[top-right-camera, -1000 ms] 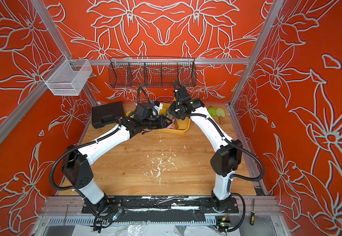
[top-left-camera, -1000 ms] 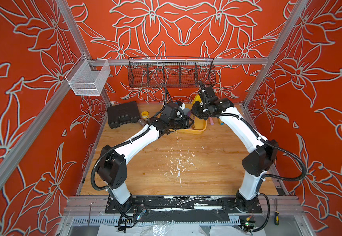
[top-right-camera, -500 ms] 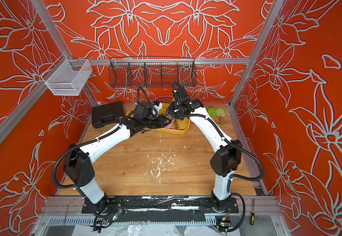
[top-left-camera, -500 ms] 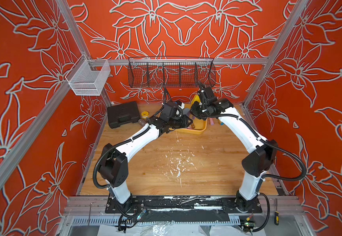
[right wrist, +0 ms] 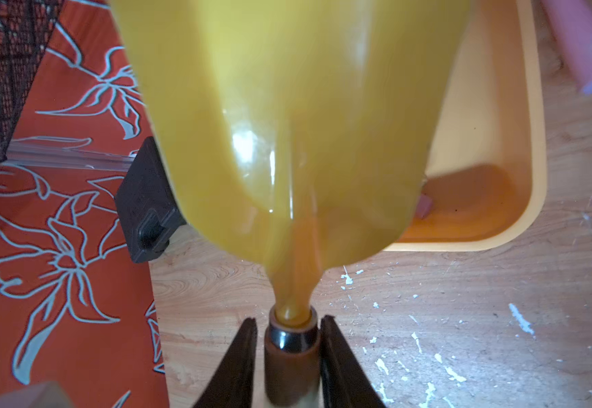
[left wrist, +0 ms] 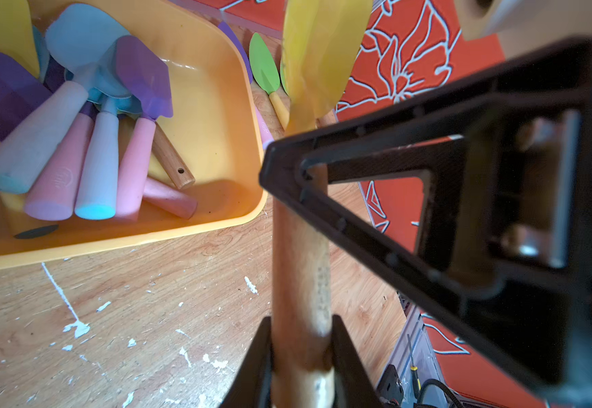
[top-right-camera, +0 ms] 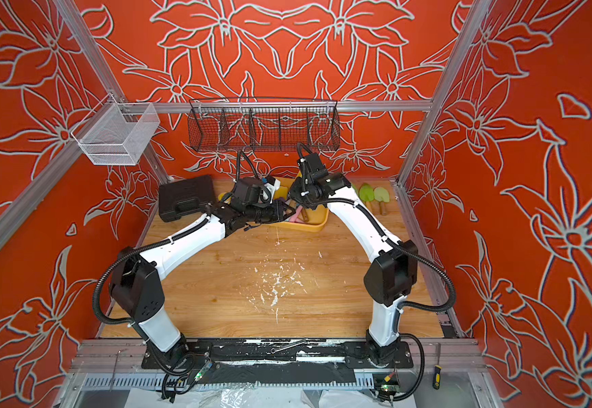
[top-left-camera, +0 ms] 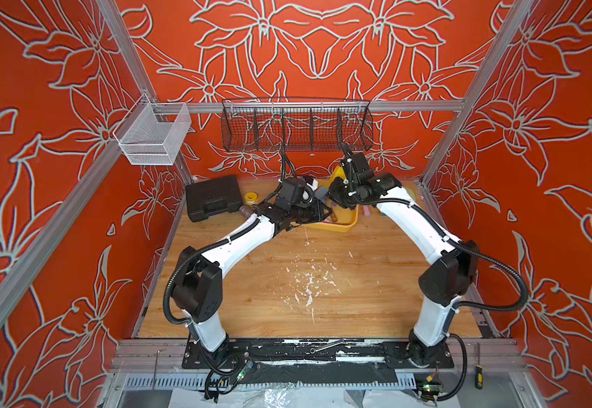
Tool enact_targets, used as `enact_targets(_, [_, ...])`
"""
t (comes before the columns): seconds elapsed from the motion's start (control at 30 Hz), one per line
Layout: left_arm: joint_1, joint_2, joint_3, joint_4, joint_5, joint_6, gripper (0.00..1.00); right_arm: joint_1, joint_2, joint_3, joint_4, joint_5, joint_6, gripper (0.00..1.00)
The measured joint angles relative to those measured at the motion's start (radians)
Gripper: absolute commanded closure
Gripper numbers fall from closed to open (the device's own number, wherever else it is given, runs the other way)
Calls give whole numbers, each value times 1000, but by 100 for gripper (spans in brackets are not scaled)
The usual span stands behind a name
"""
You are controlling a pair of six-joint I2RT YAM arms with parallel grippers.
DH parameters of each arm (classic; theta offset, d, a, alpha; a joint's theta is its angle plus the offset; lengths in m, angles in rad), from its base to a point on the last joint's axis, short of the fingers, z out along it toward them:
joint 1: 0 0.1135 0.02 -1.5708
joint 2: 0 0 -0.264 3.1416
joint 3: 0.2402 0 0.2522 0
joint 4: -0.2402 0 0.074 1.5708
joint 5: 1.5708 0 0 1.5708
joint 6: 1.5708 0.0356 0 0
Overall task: Take the shovel out of the storage box
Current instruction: Place the shovel at the center of the board.
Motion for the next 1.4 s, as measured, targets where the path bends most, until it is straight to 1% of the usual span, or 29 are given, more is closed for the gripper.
enact_targets(0.07, [0, -6, -15, 4, 3, 2, 100, -3, -9, -26, 23, -15, -2, 52])
enact_targets(0.27, [0, -43, -47, 16, 12, 2, 100, -23, -38, -68, 82, -56, -24, 43])
enact_targets(0.37, [3, -61, -54, 21, 18, 3, 100, -36, -60, -83, 98, -64, -40, 41])
enact_targets(0.67, [6, -77, -54, 35, 43, 2, 100, -128, -132, -183, 180, -110, -87, 39])
enact_targets(0.87, [6, -82, -63, 37, 69, 0, 100, -161, -166, -290, 316, -148, -98, 39])
enact_targets(0.93, [6, -82, -68, 38, 72, -2, 100, -171, -174, -326, 367, -166, -97, 41])
enact_targets(1.0, [6, -82, -69, 38, 74, -4, 100, -180, -178, -352, 411, -176, -92, 46])
enact_targets(1.07, [7, -82, -69, 38, 78, -6, 100, -189, -184, -381, 461, -187, -79, 54])
enact_targets(1.13, [8, -82, -69, 38, 83, -10, 100, -195, -194, -413, 509, -200, -61, 66])
enact_targets(1.23, [12, -82, -69, 37, 91, -18, 100, -199, -205, -442, 570, -225, -40, 87])
enact_targets(1.3, [18, -82, -69, 40, 101, -27, 100, -202, -212, -454, 596, -234, -34, 98])
enact_targets(1.33, [24, -84, -69, 49, 103, -28, 100, -203, -215, -460, 602, -233, -45, 100])
enact_targets(1.4, [32, -89, -69, 54, 107, -28, 100, -207, -217, -472, 618, -241, -30, 100])
